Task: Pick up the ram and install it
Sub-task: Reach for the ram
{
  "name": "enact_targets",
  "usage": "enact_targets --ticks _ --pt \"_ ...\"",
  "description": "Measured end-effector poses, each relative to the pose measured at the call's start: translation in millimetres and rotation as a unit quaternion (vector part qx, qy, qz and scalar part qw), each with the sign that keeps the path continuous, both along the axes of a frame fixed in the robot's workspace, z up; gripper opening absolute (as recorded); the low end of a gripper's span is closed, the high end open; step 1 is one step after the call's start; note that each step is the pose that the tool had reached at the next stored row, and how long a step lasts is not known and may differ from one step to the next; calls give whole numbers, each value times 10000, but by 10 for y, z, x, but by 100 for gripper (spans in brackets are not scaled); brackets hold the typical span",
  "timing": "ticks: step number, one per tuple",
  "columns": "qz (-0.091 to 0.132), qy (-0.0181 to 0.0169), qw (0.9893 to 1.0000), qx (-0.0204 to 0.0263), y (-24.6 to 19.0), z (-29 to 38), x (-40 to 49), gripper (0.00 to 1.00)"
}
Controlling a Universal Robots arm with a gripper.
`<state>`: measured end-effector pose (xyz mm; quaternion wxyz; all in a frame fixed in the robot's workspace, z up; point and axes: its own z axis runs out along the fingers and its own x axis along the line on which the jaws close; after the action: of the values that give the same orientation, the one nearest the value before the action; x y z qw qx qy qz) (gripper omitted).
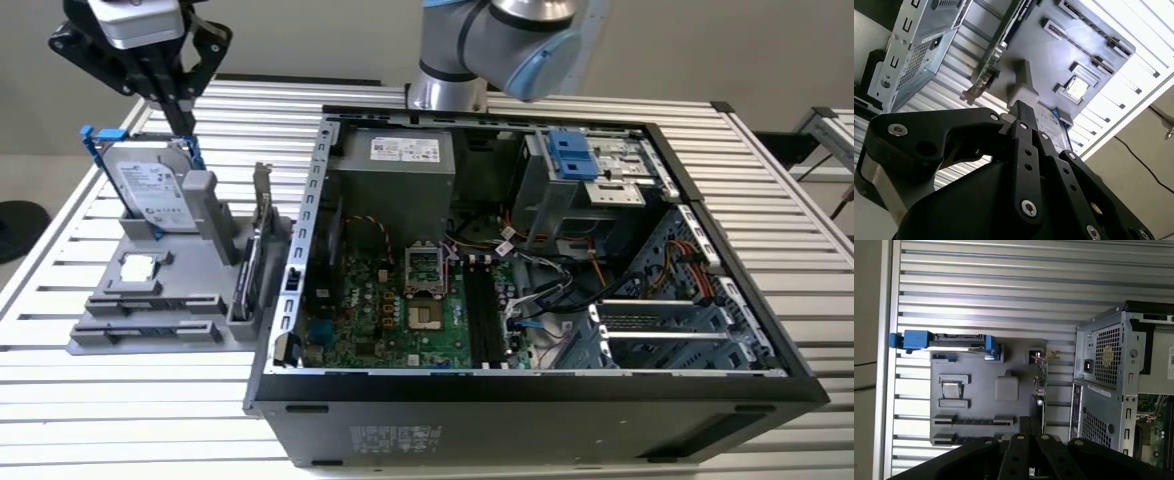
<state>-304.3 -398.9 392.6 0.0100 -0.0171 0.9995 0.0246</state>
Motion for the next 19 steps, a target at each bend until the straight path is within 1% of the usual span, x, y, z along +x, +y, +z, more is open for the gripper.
enact_targets --ticks 10,19 --pt "33 0 10000 0 0 0 -206 0" --pt "60 0 10000 0 0 0 -410 0"
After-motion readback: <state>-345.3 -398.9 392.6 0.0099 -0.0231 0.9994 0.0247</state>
